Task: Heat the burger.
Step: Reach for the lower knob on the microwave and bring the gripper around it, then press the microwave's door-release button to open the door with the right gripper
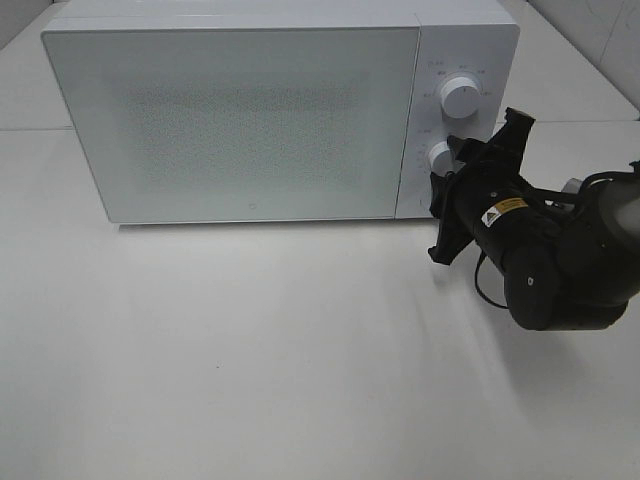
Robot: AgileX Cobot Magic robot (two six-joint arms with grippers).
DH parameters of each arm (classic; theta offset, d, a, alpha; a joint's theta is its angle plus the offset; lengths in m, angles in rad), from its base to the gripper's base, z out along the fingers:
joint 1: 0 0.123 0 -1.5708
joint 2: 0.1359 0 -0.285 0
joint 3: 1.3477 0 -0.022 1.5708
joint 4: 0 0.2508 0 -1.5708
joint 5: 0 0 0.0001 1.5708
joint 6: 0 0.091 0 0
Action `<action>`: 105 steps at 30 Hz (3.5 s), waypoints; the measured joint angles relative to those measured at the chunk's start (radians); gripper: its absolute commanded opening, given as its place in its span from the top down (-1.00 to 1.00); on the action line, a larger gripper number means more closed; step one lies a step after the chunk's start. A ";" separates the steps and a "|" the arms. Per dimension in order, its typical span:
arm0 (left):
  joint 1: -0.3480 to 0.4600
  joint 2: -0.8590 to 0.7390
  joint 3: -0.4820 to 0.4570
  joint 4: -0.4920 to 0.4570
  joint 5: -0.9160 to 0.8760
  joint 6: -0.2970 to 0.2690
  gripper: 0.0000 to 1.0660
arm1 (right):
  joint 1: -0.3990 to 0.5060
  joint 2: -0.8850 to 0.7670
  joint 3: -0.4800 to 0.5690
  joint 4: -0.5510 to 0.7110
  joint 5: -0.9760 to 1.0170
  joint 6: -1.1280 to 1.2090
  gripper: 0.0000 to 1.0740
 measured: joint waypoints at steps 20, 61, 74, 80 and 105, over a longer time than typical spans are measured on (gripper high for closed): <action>0.000 0.000 0.000 0.000 0.000 0.000 -0.96 | 0.002 0.000 0.000 -0.058 0.000 0.028 -0.11; 0.000 0.000 0.000 0.000 0.000 0.000 -0.96 | 0.005 -0.395 0.391 -0.038 0.000 -0.708 -0.37; 0.000 0.000 0.000 0.000 0.000 0.000 -0.96 | 0.005 -0.631 0.473 -0.095 0.049 -1.075 -0.37; 0.000 0.000 0.000 0.000 0.000 0.000 -0.96 | 0.005 -0.745 0.451 -0.101 0.362 -1.247 -0.37; 0.000 0.000 0.000 0.000 0.000 0.000 -0.96 | -0.115 -0.882 0.030 -0.492 1.674 -1.592 -0.50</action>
